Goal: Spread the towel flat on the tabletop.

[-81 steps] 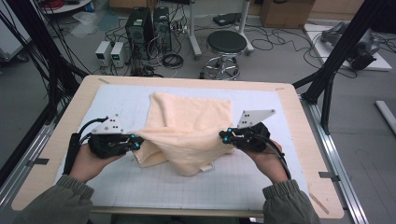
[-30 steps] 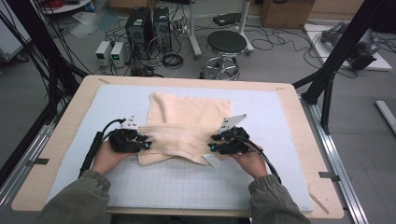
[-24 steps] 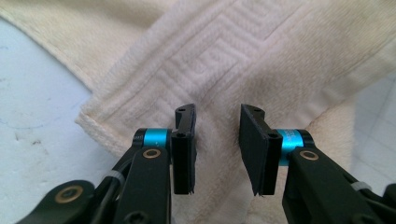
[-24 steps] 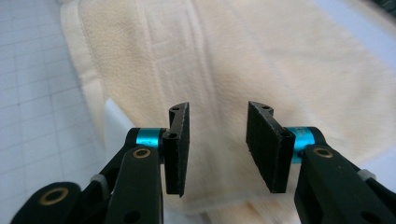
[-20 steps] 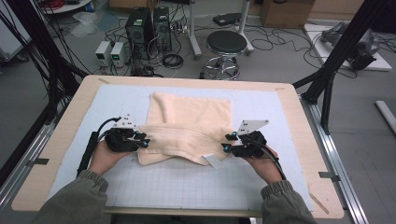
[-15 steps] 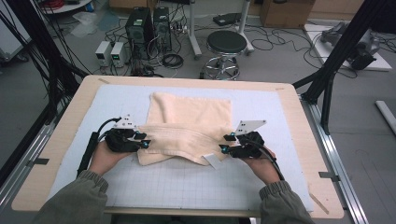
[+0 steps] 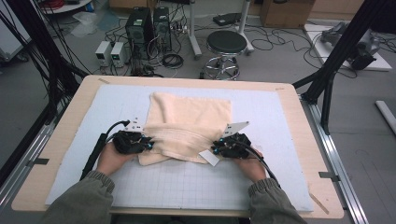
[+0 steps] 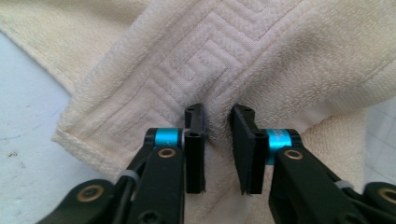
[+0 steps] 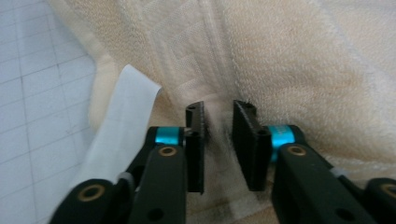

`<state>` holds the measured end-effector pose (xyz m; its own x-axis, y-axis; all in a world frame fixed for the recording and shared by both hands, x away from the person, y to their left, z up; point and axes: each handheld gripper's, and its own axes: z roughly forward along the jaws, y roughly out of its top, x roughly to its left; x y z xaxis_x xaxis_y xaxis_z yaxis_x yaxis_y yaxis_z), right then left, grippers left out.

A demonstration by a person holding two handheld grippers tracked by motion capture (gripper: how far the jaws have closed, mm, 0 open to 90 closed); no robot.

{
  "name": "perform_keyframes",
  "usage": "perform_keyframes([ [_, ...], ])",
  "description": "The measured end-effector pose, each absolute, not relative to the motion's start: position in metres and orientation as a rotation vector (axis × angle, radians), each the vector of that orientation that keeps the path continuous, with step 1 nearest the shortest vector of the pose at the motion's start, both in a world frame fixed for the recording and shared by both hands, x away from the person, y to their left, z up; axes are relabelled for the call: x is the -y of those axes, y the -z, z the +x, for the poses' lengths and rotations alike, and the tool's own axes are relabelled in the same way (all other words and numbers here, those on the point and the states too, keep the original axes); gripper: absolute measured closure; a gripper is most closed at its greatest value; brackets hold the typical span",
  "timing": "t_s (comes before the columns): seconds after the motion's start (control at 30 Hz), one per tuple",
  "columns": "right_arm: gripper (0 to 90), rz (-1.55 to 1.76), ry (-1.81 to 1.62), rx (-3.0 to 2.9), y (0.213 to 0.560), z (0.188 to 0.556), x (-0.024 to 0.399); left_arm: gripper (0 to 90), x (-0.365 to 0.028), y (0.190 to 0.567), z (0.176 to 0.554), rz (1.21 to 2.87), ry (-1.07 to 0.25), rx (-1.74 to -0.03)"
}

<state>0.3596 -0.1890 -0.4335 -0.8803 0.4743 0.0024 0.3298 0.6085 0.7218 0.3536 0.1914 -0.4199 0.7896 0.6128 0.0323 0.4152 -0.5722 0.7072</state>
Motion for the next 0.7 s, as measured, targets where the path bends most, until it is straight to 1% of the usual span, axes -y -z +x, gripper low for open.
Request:
perform_keyframes([
  [0.03,81.6,0.658,-1.133,-2.648,0.433,0.360,0.189,80.4,-0.191,0.419,0.353,2.256,-0.361,-0.754],
  [0.1,84.7,0.641,-1.141,-2.646,0.429,0.359,0.191,82.4,-0.192,0.414,0.349,2.250,-0.368,-0.758],
  [0.3,85.8,0.560,-1.188,-2.641,0.405,0.340,0.203,83.9,-0.205,0.388,0.326,2.215,-0.384,-0.697],
  [0.5,85.9,0.465,-1.265,-2.607,0.377,0.304,0.213,84.4,-0.211,0.371,0.285,2.172,-0.388,-0.619],
  [0.63,85.9,0.407,-1.295,-2.623,0.369,0.277,0.218,84.5,-0.217,0.367,0.252,2.165,-0.350,-0.575],
  [0.7,85.8,0.407,-1.332,-2.641,0.367,0.264,0.220,84.5,-0.220,0.366,0.233,2.174,-0.309,-0.543],
])
